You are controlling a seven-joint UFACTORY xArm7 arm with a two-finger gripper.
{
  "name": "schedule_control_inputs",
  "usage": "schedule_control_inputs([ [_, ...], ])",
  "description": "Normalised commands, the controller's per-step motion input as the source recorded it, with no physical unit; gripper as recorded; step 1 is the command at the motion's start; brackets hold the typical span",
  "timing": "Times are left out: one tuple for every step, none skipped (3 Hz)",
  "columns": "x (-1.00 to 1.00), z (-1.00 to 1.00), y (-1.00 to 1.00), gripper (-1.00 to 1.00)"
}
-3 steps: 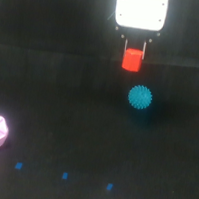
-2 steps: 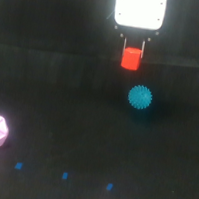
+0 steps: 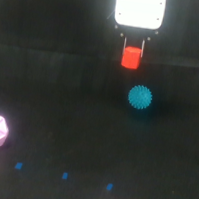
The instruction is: Pick up the red object from the table
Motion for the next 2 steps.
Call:
schedule_control_inputs([
  [-0.29, 0.42, -0.03, -0.99],
  [-0.12, 0.25, -0.12, -1.0],
])
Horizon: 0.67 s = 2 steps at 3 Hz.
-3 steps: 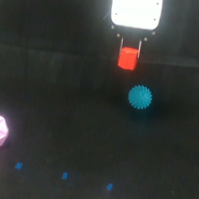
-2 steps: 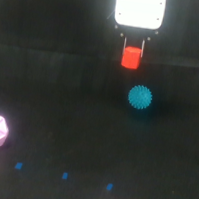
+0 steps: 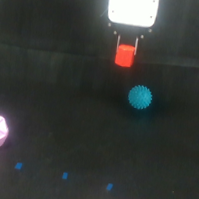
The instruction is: Pick up the red object from the table
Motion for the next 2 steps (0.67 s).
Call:
schedule_control_inputs([
  [-0.21, 0.56, 0.09, -1.0],
  [-0.16, 0.39, -0.01, -1.0],
])
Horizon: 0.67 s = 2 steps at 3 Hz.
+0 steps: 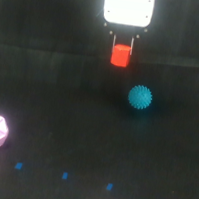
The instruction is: Pick up the red object from the table
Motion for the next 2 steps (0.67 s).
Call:
schedule_control_inputs([
  [-0.28, 0.21, 0.11, -0.91],
  [-0.64, 0.36, -0.45, -1.0],
])
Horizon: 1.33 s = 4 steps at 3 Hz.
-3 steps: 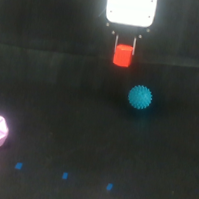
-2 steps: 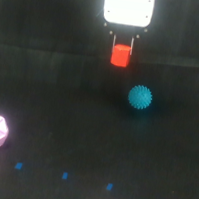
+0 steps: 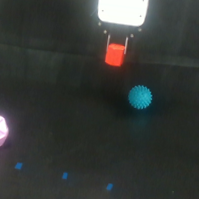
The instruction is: Pick up the red object from the table
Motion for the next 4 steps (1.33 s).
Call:
schedule_control_inputs([
  [-0.11, 0.36, 0.23, -1.0],
  [-0.07, 0.63, -0.76, -0.98],
  [0.4, 0.69, 0.11, -1.0],
  [0.02, 0.15, 0.11, -1.0],
])
